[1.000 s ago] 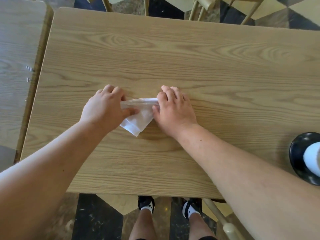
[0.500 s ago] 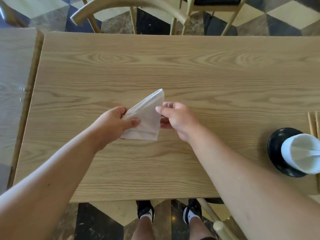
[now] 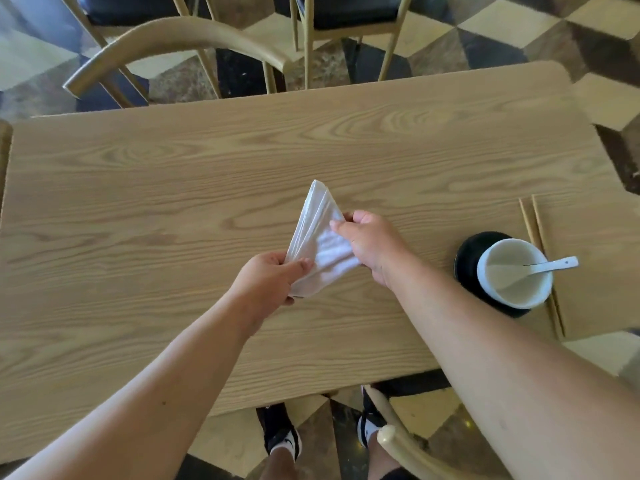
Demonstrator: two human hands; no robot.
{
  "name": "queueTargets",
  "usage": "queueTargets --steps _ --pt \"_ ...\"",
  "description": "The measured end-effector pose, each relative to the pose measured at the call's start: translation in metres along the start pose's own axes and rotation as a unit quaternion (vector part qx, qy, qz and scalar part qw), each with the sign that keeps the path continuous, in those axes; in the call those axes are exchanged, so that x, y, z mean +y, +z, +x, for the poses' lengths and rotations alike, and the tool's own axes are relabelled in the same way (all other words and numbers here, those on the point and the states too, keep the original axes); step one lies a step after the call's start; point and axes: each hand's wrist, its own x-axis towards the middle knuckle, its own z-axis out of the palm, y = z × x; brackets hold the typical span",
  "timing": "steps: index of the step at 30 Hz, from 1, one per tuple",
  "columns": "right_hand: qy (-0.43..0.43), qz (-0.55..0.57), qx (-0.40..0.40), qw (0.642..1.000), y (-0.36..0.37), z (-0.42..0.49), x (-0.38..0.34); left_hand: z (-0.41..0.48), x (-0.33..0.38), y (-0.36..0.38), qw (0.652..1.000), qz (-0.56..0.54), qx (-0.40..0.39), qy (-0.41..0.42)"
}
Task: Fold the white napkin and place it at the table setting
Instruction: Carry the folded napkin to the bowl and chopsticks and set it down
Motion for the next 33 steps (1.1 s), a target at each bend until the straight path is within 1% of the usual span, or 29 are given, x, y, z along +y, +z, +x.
queueTargets --steps 5,13,19,27,33 --pt "-0.009 0.004 0.039 0.999 -0.044 -0.017 -0.004 -0.007 0.024 0.037 1.0 0.007 -0.005 0.017" --pt "-0.016 0.009 0.057 0.998 -0.107 -0.039 -0.008 -0.02 0.06 0.088 0.999 0.021 -0.005 0.044" --pt "-0.009 0.065 0.069 0.996 -0.15 -0.053 -0.011 -0.031 0.089 0.127 0.998 0.021 -0.001 0.061" --pt "-0.022 0.091 0.068 0.993 -0.202 -0.073 -0.008 -0.033 0.113 0.177 0.996 0.037 -0.011 0.083" --pt "-0.031 0.101 0.096 0.99 -0.244 -0.081 -0.003 -0.036 0.126 0.219 0.995 0.044 -0.02 0.088"
